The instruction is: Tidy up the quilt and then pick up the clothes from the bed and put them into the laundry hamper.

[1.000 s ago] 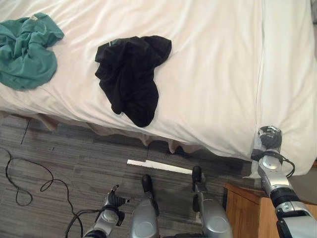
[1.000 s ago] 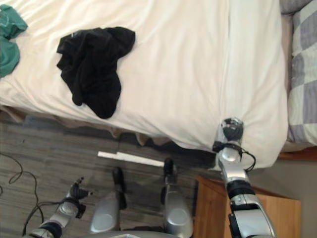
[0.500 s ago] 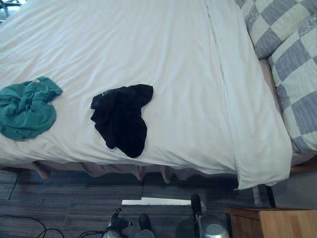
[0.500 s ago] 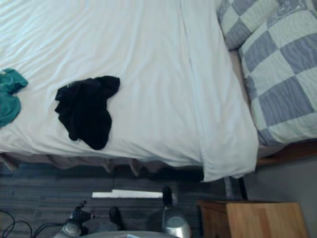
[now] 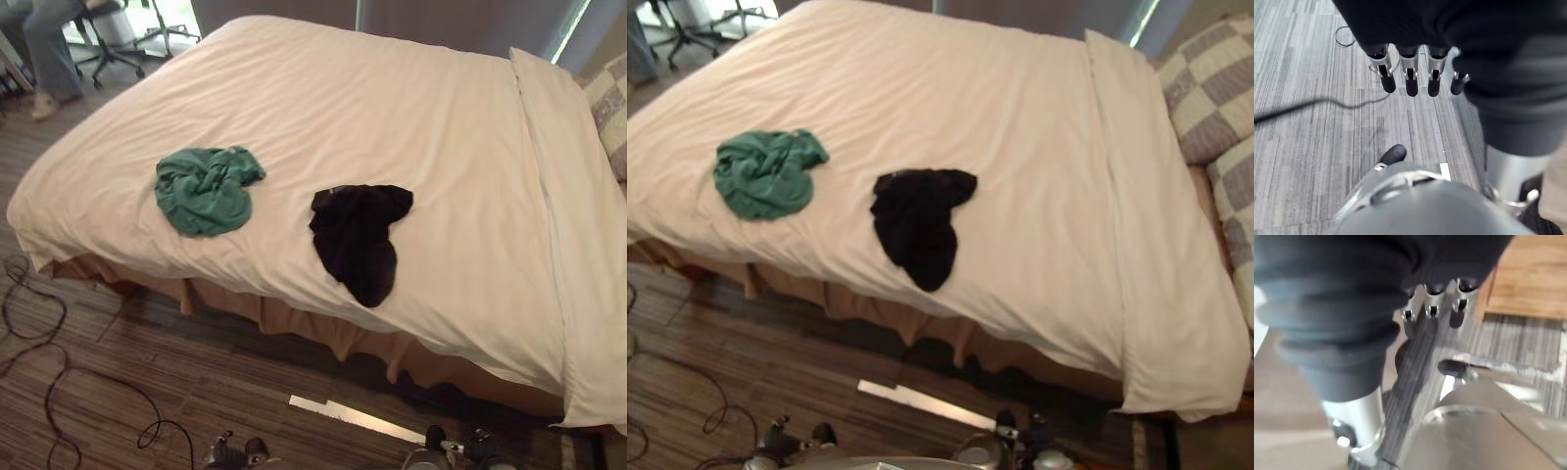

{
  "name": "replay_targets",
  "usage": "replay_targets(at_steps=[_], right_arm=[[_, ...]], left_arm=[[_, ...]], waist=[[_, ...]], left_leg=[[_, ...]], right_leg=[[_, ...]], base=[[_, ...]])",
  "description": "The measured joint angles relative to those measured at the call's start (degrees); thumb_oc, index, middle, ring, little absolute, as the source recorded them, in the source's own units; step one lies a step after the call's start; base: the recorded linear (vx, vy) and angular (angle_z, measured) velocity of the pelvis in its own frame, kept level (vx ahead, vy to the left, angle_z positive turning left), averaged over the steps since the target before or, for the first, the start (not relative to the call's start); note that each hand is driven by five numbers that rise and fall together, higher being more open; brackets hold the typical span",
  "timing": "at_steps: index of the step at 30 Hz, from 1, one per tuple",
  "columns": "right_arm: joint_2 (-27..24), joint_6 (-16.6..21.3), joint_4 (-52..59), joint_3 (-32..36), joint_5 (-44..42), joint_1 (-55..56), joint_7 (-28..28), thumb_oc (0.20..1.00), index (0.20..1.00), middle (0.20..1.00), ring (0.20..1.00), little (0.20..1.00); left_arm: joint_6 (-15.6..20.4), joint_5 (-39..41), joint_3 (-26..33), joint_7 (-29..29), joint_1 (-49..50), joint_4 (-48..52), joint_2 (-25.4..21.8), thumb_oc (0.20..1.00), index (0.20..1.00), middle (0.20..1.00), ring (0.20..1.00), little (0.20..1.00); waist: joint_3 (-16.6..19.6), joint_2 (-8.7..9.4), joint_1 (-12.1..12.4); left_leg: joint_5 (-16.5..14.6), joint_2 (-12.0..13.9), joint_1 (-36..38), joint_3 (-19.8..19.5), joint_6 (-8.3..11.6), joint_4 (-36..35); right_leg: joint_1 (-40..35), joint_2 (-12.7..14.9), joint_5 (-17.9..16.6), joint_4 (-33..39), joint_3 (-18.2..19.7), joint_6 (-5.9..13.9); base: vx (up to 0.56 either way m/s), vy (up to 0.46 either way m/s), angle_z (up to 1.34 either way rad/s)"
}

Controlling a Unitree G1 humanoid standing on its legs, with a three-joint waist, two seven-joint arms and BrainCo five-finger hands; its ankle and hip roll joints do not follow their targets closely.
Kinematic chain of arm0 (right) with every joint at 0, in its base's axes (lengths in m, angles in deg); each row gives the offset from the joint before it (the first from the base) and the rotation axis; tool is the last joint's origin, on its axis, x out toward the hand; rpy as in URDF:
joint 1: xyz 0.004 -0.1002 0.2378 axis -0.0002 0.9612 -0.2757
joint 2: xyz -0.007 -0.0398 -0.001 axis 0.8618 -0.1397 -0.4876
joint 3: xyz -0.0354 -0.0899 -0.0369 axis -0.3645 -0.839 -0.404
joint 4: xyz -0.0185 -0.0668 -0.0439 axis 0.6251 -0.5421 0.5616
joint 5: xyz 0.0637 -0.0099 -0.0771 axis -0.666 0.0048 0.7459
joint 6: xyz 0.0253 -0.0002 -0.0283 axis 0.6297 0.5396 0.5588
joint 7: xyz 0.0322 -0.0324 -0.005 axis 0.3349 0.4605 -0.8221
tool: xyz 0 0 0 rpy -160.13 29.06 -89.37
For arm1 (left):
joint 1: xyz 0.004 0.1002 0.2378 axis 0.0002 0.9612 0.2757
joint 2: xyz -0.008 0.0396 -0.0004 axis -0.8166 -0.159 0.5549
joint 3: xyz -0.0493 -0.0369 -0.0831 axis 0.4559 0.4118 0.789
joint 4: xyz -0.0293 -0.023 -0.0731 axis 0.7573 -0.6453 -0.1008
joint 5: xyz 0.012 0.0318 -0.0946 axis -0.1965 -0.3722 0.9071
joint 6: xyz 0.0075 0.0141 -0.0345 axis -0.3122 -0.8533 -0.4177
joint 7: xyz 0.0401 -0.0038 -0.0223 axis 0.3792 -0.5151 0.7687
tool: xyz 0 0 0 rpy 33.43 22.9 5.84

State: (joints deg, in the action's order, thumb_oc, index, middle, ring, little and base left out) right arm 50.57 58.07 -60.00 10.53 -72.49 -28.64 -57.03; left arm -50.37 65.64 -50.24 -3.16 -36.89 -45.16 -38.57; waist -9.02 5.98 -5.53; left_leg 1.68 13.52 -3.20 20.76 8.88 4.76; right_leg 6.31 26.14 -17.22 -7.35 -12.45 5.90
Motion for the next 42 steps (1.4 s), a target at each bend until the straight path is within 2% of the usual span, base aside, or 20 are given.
replay_targets(at_steps=[1, 3, 5, 7, 10, 11, 12, 14, 16, 19, 21, 23, 26, 27, 28, 31, 33, 35, 39, 42], right_arm=[[0.0, 0.5, 1.2, -0.2, -0.4, -0.2, 0.1, 1.0, 1.0, 1.0, 1.0, 1.0], [-1.2, 1.2, 2.5, -0.8, -0.5, 0.9, 0.3, 1.0, 1.0, 1.0, 1.0, 1.0], [-1.9, 1.2, 1.3, -2.7, -0.3, 0.7, 0.7, 1.0, 1.0, 1.0, 1.0, 1.0], [-1.6, 0.7, -0.3, -3.5, -0.1, -0.6, 0.8, 1.0, 1.0, 1.0, 1.0, 1.0], [-1.9, 0.9, 0.7, -4.7, 0.2, -0.6, 1.1, 1.0, 1.0, 1.0, 1.0, 1.0], [-1.9, 0.9, 0.3, -4.7, 0.3, -0.7, 1.1, 1.0, 1.0, 1.0, 1.0, 1.0], [-1.0, 0.7, -1.7, -4.5, 0.3, -1.5, 0.5, 1.0, 1.0, 1.0, 1.0, 1.0], [-1.8, 0.7, -3.3, -5.6, 1.6, -3.4, -0.1, 1.0, 1.0, 1.0, 1.0, 1.0], [-3.5, 0.5, -3.8, -7.0, 2.6, -4.7, -0.2, 1.0, 1.0, 1.0, 1.0, 1.0], [-4.8, 0.6, -2.2, -6.9, 2.7, -5.3, -0.3, 1.0, 1.0, 1.0, 1.0, 1.0], [-5.2, 0.6, -1.0, -6.9, 4.6, -6.5, -0.3, 1.0, 1.0, 1.0, 1.0, 1.0], [-6.1, 0.9, 0.1, -9.7, 7.2, -6.5, -0.4, 1.0, 1.0, 1.0, 1.0, 1.0], [-8.5, 0.8, 0.9, -12.0, 11.6, -5.2, -0.4, 1.0, 1.0, 1.0, 1.0, 1.0], [-10.6, 0.7, 1.2, -12.4, 12.9, -4.2, -0.5, 1.0, 1.0, 1.0, 1.0, 1.0], [-11.4, 0.6, 0.9, -12.5, 13.6, -3.6, -0.5, 1.0, 1.0, 1.0, 1.0, 1.0], [-5.4, 0.2, 0.3, -12.5, 14.1, -1.7, -1.2, 1.0, 1.0, 1.0, 1.0, 1.0], [-5.1, -0.1, 0.5, -14.6, 16.2, -3.5, -1.3, 1.0, 1.0, 1.0, 1.0, 1.0], [-5.2, 0.2, 1.9, -16.0, 18.2, -4.3, -1.4, 1.0, 1.0, 1.0, 1.0, 1.0], [-4.8, 0.2, -2.7, -15.5, 18.4, -4.3, -1.8, 1.0, 1.0, 1.0, 1.0, 1.0], [-4.6, -0.3, -5.4, -7.8, 15.5, -3.6, -3.2, 1.0, 1.0, 1.0, 1.0, 1.0]], left_arm=[[-0.2, -0.1, -0.9, -0.2, 0.9, -0.1, 0.9, 1.0, 1.0, 1.0, 1.0, 1.0], [-0.6, -0.2, -1.4, -0.7, -0.1, -1.6, 0.4, 1.0, 1.0, 1.0, 1.0, 1.0], [-0.5, -0.2, -1.2, -1.7, -1.7, 0.1, 0.0, 1.0, 1.0, 1.0, 1.0, 1.0], [-1.3, -1.6, -1.4, -1.9, -3.5, -1.0, 0.4, 1.0, 1.0, 1.0, 1.0, 1.0], [-1.6, -1.8, -1.0, -2.4, -2.7, 0.2, 1.3, 1.0, 1.0, 1.0, 1.0, 1.0], [-1.6, -1.8, -1.0, -2.5, -2.4, 0.8, 1.5, 1.0, 1.0, 1.0, 1.0, 1.0], [-0.8, -1.8, -1.2, -2.4, -2.3, 1.4, 1.7, 1.0, 1.0, 1.0, 1.0, 1.0], [-0.4, -1.3, -0.9, -2.3, -2.6, 1.8, 1.8, 1.0, 1.0, 1.0, 1.0, 1.0], [-0.5, -1.2, -0.9, -2.1, -2.7, 3.1, 1.1, 1.0, 1.0, 1.0, 1.0, 1.0], [-0.7, -1.4, -2.5, -2.2, -2.3, 4.5, 1.1, 1.0, 1.0, 1.0, 1.0, 1.0], [-0.9, -1.4, -3.1, -2.5, -1.8, 5.2, 1.3, 1.0, 1.0, 1.0, 1.0, 1.0], [-0.7, -1.7, -4.1, -2.4, -2.9, 4.7, 1.4, 1.0, 1.0, 1.0, 1.0, 1.0], [0.7, -2.4, -6.9, -2.6, -5.9, 5.0, 3.0, 1.0, 1.0, 1.0, 1.0, 1.0], [1.1, -3.4, -7.3, -2.7, -6.2, 5.1, 4.9, 1.0, 1.0, 1.0, 1.0, 1.0], [1.0, -4.1, -7.3, -2.7, -6.1, 5.0, 5.7, 1.0, 1.0, 1.0, 1.0, 1.0], [0.5, -4.5, -7.5, -2.7, -6.1, 4.9, 4.0, 1.0, 1.0, 1.0, 1.0, 1.0], [0.2, -4.5, -6.4, -2.5, -3.7, 4.8, 1.4, 1.0, 1.0, 1.0, 1.0, 1.0], [-0.2, -4.5, -5.2, -2.0, -2.6, 4.3, -0.4, 1.0, 1.0, 1.0, 1.0, 1.0], [-1.1, -4.5, 0.9, 0.3, -1.1, 0.1, -0.6, 1.0, 1.0, 1.0, 1.0, 1.0], [-2.5, -3.5, 4.6, 3.3, 3.6, -0.8, 1.8, 1.0, 1.0, 1.0, 1.0, 1.0]], waist=[[-0.9, -1.38, -0.3], [-0.6, -3.97, -1.8], [-1.4, -3.16, -1.9], [-3.1, -4.0, -2.8], [-4.9, -4.29, -4.5], [-5.1, -4.04, -5.2], [-6.3, -2.49, -5.0], [-6.8, -1.83, -1.9], [-7.4, -1.92, -1.9], [-7.5, -3.51, -2.2], [-7.4, -4.41, -2.1], [-7.0, -4.85, -2.4], [-7.0, -4.74, -4.7], [-6.7, -6.33, -5.8], [-6.3, -7.35, -6.0], [-5.2, -3.26, -4.9], [-4.4, -2.2, -2.8], [-5.0, -2.37, -1.6], [-5.2, -3.07, 1.4], [-4.9, -5.04, 1.1]], left_leg=[[-1.5, -0.6, 3.1, 1.8, -3.34, -3.4], [-0.9, 0.7, 5.3, 1.8, -3.73, -8.2], [-1.4, -2.5, 6.2, 1.2, -4.98, -9.9], [-1.9, -4.4, 6.5, -0.2, -6.48, -9.8], [-3.6, -7.8, 8.5, -1.8, -7.35, -9.5], [-3.9, -8.6, 9.5, -2.6, -6.8, -9.3], [-3.9, -8.3, 6.1, -2.4, -2.1, 1.8], [-2.0, -6.3, -2.9, -3.1, 3.2, 22.7], [-1.9, -2.2, -9.5, -4.2, 5.15, 33.4], [-1.7, 2.5, -6.5, -3.8, 4.17, 19.1], [-0.3, 3.0, -1.1, -9.0, 4.4, 0.2], [1.4, 3.9, 0.5, -16.1, 4.92, -3.5], [2.4, 2.7, 0.1, -18.4, 5.24, -2.9], [6.0, 1.7, 1.4, -16.8, 2.91, -4.9], [3.1, 1.6, 2.7, -16.5, 2.14, -6.7], [1.8, -5.0, 4.4, -15.1, -1.44, -9.5], [1.3, -6.6, 4.1, -11.7, -2.76, -9.6], [1.3, -7.5, 3.4, -12.0, -3.8, -9.5], [1.2, -7.3, 3.4, -13.9, -4.45, -9.7], [0.9, -6.5, 3.4, -15.0, -4.21, -9.9]], right_leg=[[5.3, -0.6, 0.6, -9.0, -1.0, 0.18], [7.7, -9.9, 12.8, -15.9, 0.4, 1.74], [8.8, -16.2, 18.9, -15.9, -1.8, 1.75], [7.3, -21.7, 21.1, -9.9, -6.6, -1.74], [6.2, -25.3, 21.1, -3.8, -6.3, -3.04], [5.3, -25.2, 18.8, -2.8, -5.7, -6.39], [3.2, -23.9, 19.2, -1.8, -4.9, -9.0], [0.1, -22.9, 18.7, 2.6, -3.9, -10.13], [-3.9, -23.1, 16.7, 6.8, -3.1, -9.57], [-7.7, -25.5, 14.8, 10.5, 1.7, -7.62], [-8.7, -26.8, 14.1, 11.8, 7.3, -5.7], [-9.0, -27.6, 14.4, 11.8, 10.2, -4.8], [-9.9, -25.2, 15.5, 11.9, 11.7, -3.52], [-10.5, -24.2, 16.6, 11.9, 11.5, -2.93], [-10.6, -23.9, 17.1, 11.9, 12.0, -2.18], [-9.8, -17.3, 17.1, 11.6, 9.3, -0.66], [-6.4, -15.1, 16.4, 8.7, 8.3, 2.87], [-4.7, -14.9, 15.9, 7.4, 6.4, 3.59], [-6.4, -17.0, 17.5, 10.0, 10.6, 2.39], [-8.7, -18.0, 17.0, 12.5, 9.2, 2.63]], base=[[0.19, 0.559, -0.57], [0.24, 0.445, 0.0], [0.24, 0.258, 0.3], [0.29, 0.207, 0.39], [0.28, 0.172, 0.47], [0.13, 0.078, 0.57], [0.1, 0.042, 0.21], [0.14, 0.073, -0.3], [0.2, 0.285, -0.35], [0.19, 0.558, -0.8], [0.12, 0.588, -1.44], [0.06, 0.325, -1.21], [0.03, 0.385, -0.57], [0.03, 0.23, -0.14], [0.02, 0.205, -0.04], [-0.15, 0.241, -0.04], [-0.16, 0.118, -0.64], [-0.14, 0.146, -0.23], [0.0, -0.012, 0.3], [0.11, -0.035, 0.22]])
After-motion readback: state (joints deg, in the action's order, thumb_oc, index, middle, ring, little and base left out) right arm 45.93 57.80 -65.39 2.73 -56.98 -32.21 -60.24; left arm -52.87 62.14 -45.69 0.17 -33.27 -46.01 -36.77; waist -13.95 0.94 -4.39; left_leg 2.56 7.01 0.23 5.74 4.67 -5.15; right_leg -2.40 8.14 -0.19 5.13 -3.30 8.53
